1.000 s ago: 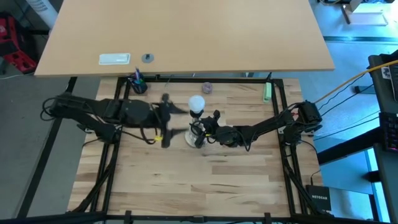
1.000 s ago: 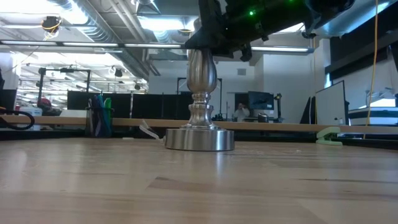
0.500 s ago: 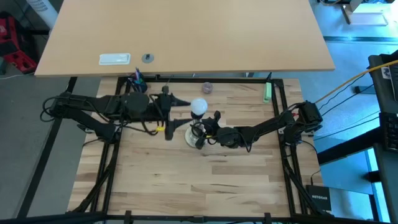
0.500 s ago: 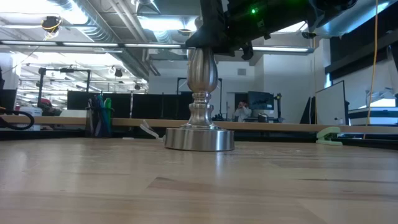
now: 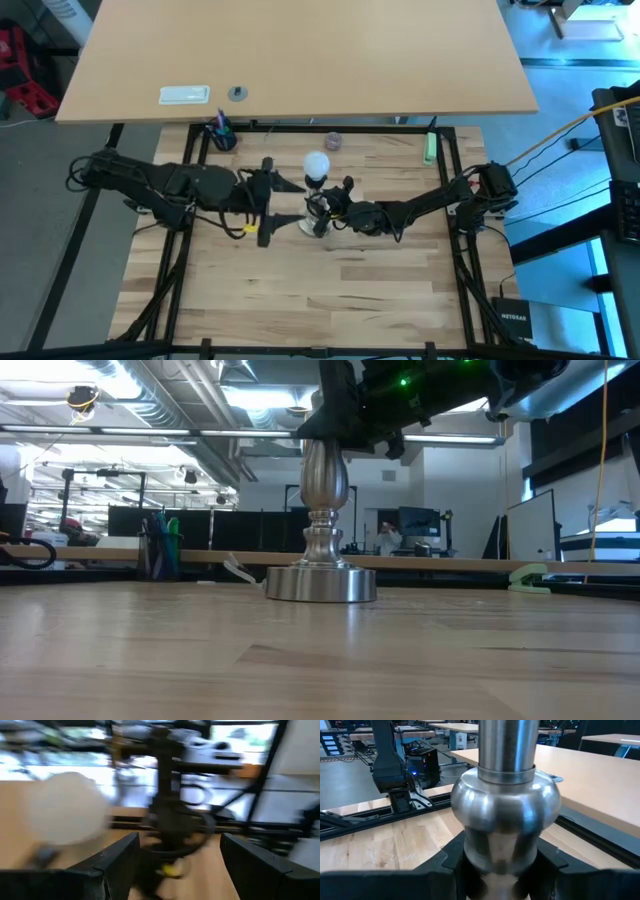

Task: Screw lightbulb
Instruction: Remove the lightbulb from the silver lamp

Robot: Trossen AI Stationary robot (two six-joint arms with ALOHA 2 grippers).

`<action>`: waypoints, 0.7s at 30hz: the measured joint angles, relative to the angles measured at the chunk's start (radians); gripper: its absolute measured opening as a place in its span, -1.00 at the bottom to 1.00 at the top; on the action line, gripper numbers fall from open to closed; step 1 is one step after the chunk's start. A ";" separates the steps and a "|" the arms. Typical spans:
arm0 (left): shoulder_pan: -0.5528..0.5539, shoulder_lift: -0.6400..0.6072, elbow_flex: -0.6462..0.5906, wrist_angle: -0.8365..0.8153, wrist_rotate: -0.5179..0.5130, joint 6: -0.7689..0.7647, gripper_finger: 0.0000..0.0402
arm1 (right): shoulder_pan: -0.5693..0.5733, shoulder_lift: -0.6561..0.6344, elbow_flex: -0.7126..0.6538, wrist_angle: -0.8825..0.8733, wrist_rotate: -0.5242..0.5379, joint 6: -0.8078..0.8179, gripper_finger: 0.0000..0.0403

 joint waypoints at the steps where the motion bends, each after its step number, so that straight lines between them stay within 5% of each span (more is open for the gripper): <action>1: -0.004 -0.006 0.000 0.000 -0.061 0.013 0.32 | 0.000 0.000 0.000 0.000 0.000 -0.001 -0.32; 4: 0.000 -0.029 0.000 0.008 -0.254 0.047 0.32 | 0.000 0.000 0.000 0.001 -0.001 -0.001 -0.32; 7: 0.030 -0.024 0.002 0.010 -0.310 0.059 0.32 | 0.000 0.000 0.000 0.004 -0.001 -0.001 -0.32; 21: 0.001 0.019 0.000 0.020 0.008 -0.024 0.32 | -0.001 0.000 0.000 0.008 -0.012 -0.002 -0.32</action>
